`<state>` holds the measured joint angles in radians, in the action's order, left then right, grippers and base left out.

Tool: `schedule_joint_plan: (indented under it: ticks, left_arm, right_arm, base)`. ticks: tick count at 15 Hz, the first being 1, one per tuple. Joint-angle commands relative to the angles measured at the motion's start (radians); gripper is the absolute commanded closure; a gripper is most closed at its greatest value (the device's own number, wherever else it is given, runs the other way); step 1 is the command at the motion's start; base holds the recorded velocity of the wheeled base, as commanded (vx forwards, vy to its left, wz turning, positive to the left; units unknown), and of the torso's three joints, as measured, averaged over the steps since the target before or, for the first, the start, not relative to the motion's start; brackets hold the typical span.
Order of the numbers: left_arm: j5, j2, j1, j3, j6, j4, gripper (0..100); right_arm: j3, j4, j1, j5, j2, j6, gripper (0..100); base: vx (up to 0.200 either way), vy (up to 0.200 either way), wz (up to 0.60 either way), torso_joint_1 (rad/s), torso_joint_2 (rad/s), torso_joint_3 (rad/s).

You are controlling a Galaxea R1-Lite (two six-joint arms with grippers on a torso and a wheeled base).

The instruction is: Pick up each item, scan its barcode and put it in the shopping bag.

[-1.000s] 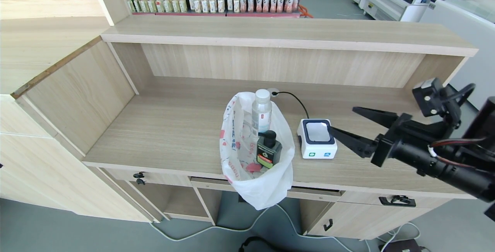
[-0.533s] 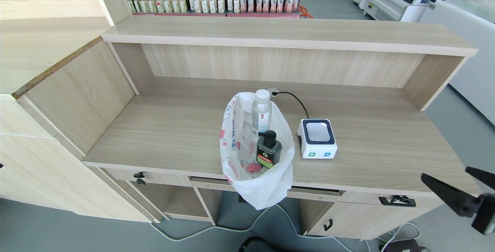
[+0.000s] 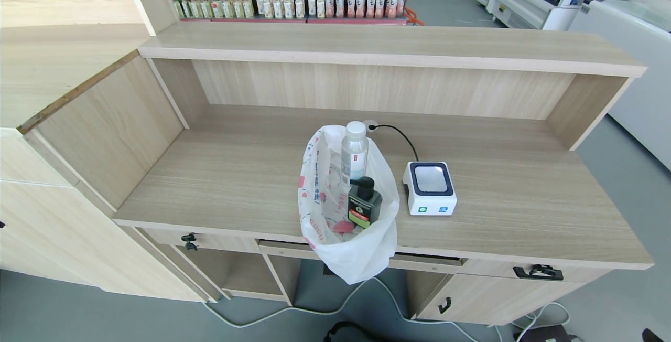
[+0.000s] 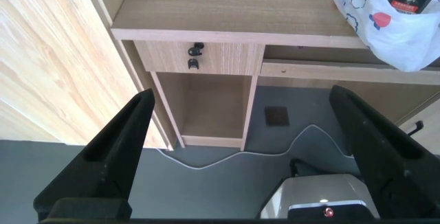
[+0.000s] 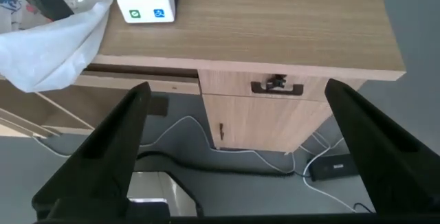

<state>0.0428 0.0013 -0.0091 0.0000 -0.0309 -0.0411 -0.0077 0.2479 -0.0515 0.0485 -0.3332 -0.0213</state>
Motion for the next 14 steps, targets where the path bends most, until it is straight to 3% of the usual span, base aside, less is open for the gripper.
schedule_joint_plan:
  ticks: [1, 3, 11, 14]
  left_arm:
    - [0.0, 0.0, 0.0, 0.0, 0.0, 0.0, 0]
    - [0.0, 0.0, 0.0, 0.0, 0.0, 0.0, 0]
    - [0.0, 0.0, 0.0, 0.0, 0.0, 0.0, 0]
    - [0.0, 0.0, 0.0, 0.0, 0.0, 0.0, 0]
  right_arm:
    - [0.008, -0.133, 0.018, 0.002, 0.235, 0.001, 0]
    - [0.008, -0.237, 0.048, -0.019, 0.333, 0.024, 0]
    - [0.008, -0.251, 0.048, -0.035, 0.333, -0.022, 0]
    - [0.008, -0.251, 0.048, -0.024, 0.333, 0.052, 0]
  base:
    - [0.0, 0.0, 0.0, 0.0, 0.0, 0.0]
    - [0.0, 0.0, 0.0, 0.0, 0.0, 0.0]
    - [0.0, 0.0, 0.0, 0.0, 0.0, 0.0]
    - [0.0, 0.0, 0.0, 0.0, 0.0, 0.0]
